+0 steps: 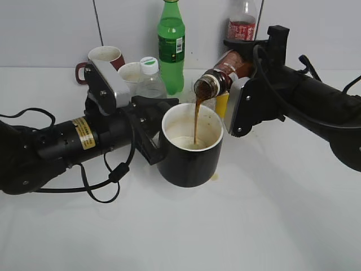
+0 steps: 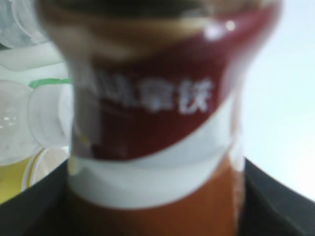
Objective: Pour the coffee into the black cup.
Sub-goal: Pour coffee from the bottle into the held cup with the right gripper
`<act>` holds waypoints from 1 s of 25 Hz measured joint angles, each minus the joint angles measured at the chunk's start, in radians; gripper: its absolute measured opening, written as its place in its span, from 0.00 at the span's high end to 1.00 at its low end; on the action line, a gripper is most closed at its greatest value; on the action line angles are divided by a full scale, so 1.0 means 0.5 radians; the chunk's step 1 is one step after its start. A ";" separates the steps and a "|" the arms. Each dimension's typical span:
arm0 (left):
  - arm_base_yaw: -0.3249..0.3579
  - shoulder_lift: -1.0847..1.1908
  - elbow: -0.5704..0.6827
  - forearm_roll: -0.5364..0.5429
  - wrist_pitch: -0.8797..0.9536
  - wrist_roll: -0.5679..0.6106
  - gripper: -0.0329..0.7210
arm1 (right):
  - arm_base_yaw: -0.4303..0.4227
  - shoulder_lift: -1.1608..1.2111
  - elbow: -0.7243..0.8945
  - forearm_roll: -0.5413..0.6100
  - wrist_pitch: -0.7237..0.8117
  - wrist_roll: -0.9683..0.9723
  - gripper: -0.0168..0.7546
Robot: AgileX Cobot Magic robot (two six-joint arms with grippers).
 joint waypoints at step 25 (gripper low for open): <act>0.000 0.000 0.000 0.013 0.000 -0.008 0.90 | 0.000 0.000 0.000 0.041 -0.053 0.189 0.33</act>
